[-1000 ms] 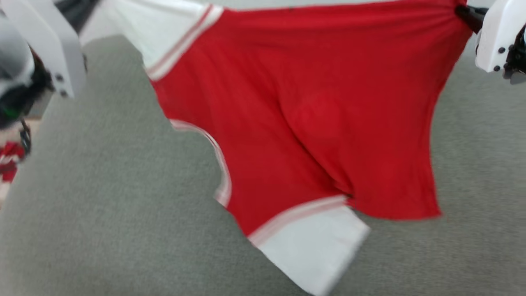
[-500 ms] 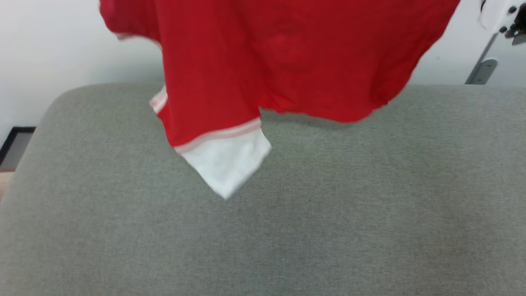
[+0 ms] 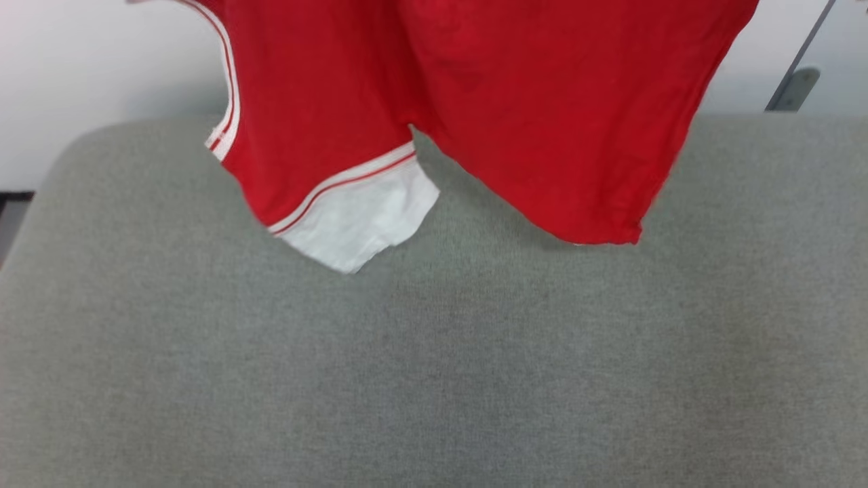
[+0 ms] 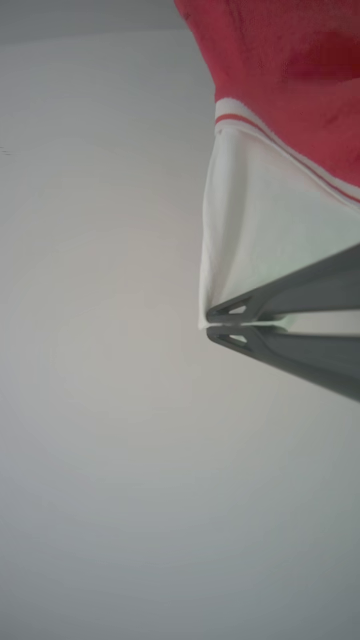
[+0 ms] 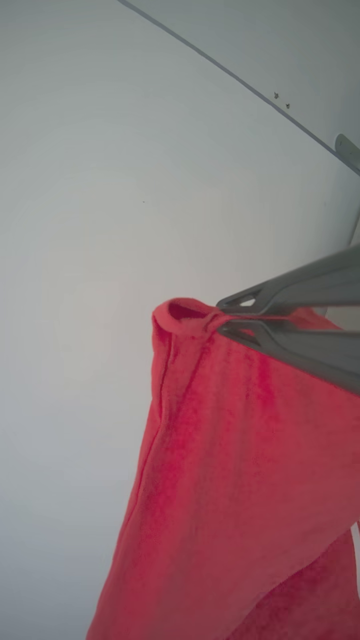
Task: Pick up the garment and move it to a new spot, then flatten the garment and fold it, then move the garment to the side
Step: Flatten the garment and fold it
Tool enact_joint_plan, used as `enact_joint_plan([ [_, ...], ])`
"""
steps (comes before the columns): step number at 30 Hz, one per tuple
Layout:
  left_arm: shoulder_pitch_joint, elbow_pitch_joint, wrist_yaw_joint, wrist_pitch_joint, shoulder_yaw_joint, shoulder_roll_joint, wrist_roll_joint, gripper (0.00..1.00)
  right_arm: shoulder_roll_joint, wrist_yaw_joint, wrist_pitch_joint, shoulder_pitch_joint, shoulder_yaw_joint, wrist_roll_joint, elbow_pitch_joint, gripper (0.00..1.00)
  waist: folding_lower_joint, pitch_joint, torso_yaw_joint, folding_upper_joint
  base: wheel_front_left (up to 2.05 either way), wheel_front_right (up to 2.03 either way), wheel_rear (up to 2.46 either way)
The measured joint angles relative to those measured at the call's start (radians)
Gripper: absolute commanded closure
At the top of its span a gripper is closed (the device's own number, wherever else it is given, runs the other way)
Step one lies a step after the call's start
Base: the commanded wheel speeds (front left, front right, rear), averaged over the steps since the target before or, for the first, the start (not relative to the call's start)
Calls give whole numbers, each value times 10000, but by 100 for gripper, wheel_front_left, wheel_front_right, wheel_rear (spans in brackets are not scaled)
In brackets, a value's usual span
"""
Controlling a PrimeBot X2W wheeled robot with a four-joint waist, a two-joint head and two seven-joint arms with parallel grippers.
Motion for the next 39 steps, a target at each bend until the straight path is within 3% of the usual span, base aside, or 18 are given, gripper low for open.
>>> enact_joint_plan([
  [7,-914,527,-44,-742,-35,-280,286,100,249,0,-364,-849,-460,-813,48,100,0,1041,22,0,0,0,0],
  [11,-1665,1009,-75,-1448,-15,-533,608,100,395,0,-1175,-1545,-652,-1714,395,100,0,1844,26,0,0,0,0],
  [20,-4003,2314,75,-3797,280,-1285,1549,100,627,0,-4713,-3172,-1089,-4257,1440,100,-1,3944,15,0,0,0,0],
  [24,-4384,2433,105,-4243,711,-1549,1682,100,591,0,-6157,-3772,-1156,-5645,2023,100,0,4862,63,0,0,0,0],
  [27,-4101,1430,259,-4272,1423,-1544,2052,100,669,0,-6619,-3919,-1120,-6215,2742,100,0,5494,142,0,0,0,0],
  [31,-2335,794,322,-4274,2048,-1515,2454,100,800,0,-6821,-3844,-999,-6399,3850,100,0,6161,315,0,0,0,0],
  [35,-1105,734,215,-4282,2318,-1615,2700,100,934,0,-6807,-3481,-748,-6286,4800,100,0,6444,608,0,0,0,0],
  [39,71,1296,-21,-4272,1948,-1755,2560,100,1011,0,-6845,-3220,-426,-5800,5384,100,0,6352,834,0,0,0,0],
])
